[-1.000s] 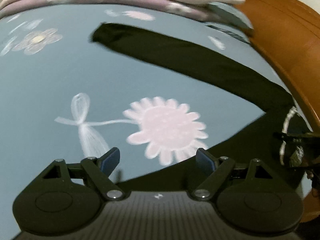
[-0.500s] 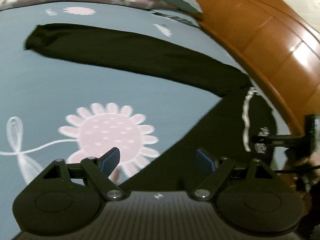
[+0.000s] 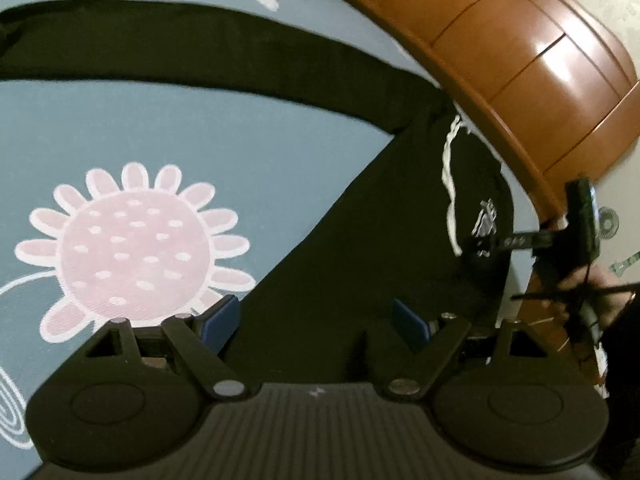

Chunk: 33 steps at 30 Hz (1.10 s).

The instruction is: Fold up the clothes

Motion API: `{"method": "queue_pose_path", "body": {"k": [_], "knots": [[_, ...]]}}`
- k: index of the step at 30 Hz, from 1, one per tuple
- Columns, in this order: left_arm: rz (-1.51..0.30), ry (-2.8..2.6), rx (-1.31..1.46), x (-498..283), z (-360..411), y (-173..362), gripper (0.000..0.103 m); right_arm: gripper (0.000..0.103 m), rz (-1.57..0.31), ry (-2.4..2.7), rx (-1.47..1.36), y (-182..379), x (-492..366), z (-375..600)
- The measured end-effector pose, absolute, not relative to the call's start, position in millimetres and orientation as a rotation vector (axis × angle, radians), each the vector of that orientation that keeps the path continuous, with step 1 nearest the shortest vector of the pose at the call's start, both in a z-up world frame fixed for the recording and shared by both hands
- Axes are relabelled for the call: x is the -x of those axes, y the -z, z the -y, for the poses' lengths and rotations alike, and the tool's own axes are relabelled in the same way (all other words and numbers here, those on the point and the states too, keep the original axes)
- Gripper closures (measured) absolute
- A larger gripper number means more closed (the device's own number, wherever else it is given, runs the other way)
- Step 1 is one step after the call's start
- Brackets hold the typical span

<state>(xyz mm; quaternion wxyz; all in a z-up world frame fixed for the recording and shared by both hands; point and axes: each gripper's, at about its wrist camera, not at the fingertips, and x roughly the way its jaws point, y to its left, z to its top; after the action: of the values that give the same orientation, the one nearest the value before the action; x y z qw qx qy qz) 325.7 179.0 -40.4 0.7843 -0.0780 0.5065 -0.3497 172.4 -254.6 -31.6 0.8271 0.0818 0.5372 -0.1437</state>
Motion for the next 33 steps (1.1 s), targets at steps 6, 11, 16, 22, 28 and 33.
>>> {"method": "queue_pose_path", "body": {"k": [6,11,16,22,28,33], "knots": [[-1.109,0.767,0.128,-330,-174,45,0.02,0.0,-1.054,0.35,-0.277,10,-171,277],[-1.121,0.772,0.093,-331,-170,45,0.018,0.0,-0.989,0.335,-0.372,-3,-171,291],[-1.131,0.744,0.048,-330,-162,43,0.018,0.0,-0.948,0.181,-0.431,-11,-172,283],[-1.094,0.69,0.03,-318,-159,21,0.018,0.0,-0.985,-0.141,-0.435,-2,-175,250],[-1.078,0.669,0.046,-310,-144,2,0.018,0.0,-1.046,-0.198,-0.287,23,-200,248],[-1.091,0.681,0.009,-304,-119,-1,0.018,0.0,-0.997,-0.169,-0.335,21,-220,279]]}}
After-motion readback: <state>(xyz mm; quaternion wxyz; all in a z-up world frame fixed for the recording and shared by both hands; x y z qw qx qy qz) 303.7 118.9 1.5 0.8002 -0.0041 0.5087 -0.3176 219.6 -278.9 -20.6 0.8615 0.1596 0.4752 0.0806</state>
